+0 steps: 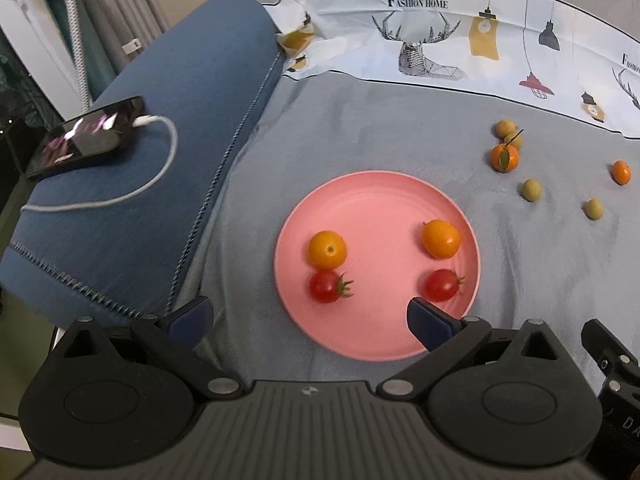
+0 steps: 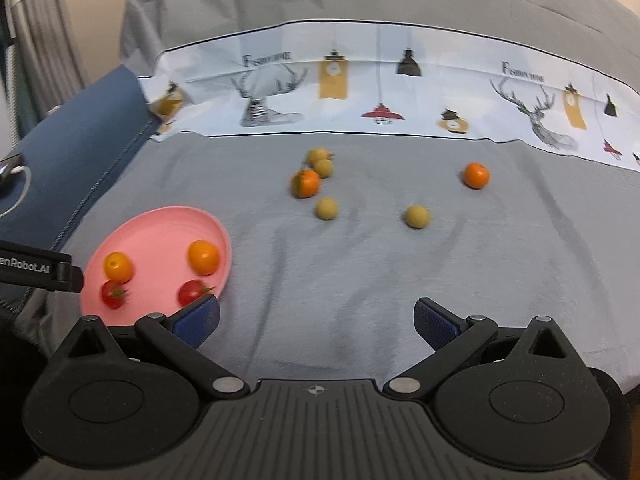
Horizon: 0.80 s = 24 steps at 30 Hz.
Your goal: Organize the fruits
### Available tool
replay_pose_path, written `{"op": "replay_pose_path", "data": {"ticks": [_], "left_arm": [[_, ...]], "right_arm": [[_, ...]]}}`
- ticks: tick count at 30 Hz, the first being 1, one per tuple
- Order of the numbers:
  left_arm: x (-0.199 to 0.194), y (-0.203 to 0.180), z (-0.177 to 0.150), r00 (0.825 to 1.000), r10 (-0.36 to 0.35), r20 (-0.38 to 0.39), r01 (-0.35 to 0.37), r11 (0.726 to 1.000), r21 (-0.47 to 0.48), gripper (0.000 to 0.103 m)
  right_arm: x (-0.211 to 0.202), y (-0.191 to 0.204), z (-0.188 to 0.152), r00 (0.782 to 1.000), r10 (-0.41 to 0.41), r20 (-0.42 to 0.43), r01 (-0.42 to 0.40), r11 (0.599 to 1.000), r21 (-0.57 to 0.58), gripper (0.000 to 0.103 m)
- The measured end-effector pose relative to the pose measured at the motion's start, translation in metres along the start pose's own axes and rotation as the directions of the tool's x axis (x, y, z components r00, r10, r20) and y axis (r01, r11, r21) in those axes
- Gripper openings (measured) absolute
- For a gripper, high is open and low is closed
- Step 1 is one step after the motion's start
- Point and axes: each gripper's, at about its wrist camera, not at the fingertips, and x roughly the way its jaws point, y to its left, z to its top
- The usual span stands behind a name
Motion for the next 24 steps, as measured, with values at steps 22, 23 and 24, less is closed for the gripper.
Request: {"op": "replay_pose_path", "data": {"ticks": [22,23,24], "left_arm": [[0.103,-0.128,0.118,0.964,-0.229,-0.136,0.236,0.971,0.034,0.103],[0.114,-0.136,0.126,0.960,-0.240,-0.143,0.247,0.969,0.030,0.103],[0.123,-0.145,0.133,0.960,-0.242,-0.144,0.249,0.968,0.031,0.103]], "right_arm": [[0.135,-0.086,0.037,0.983,-0.181,0.036,0.177,0.979,0.102,0.102],[0.143,-0.087,0.039,0.982,-0.182,0.042,0.177,0.980,0.094,0.102],[0.154,-0.089,0.042,0.981,-0.186,0.047,0.182,0.979,0.087,0.102]]}}
